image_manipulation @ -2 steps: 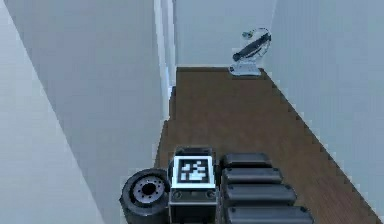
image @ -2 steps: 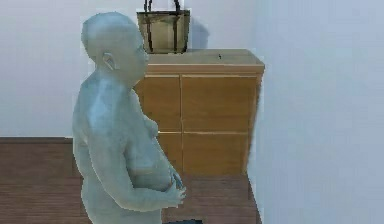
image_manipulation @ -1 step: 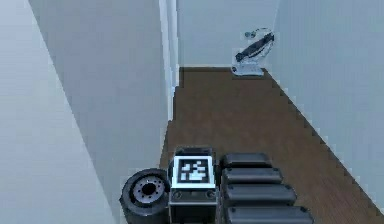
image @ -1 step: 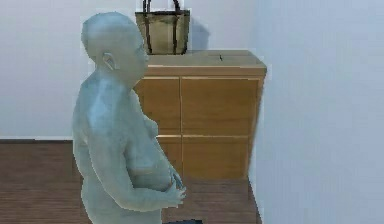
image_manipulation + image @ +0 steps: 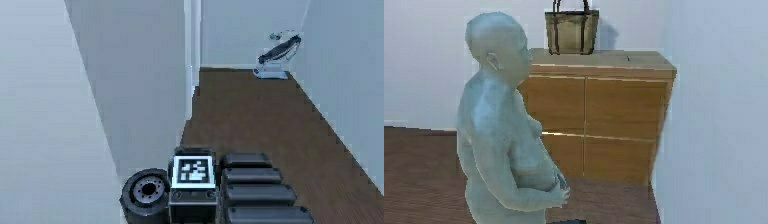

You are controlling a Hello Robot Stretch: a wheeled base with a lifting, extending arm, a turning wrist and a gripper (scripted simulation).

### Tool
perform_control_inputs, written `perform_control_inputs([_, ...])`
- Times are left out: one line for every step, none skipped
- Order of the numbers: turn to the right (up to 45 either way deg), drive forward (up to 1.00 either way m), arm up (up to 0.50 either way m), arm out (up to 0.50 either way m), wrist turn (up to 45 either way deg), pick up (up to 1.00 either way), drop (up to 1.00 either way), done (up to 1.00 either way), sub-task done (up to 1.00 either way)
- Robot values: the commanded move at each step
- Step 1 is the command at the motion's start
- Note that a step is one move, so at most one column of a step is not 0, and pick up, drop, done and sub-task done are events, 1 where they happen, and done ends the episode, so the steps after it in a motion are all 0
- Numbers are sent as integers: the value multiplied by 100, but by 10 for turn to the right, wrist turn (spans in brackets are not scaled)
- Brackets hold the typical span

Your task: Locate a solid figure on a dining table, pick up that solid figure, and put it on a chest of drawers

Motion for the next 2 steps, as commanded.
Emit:
perform_control_inputs([0, 80, 0, 0, 0, 0, 0, 0, 0])
perform_control_inputs([450, 0, 0, 0, 0, 0, 0, 0, 0])
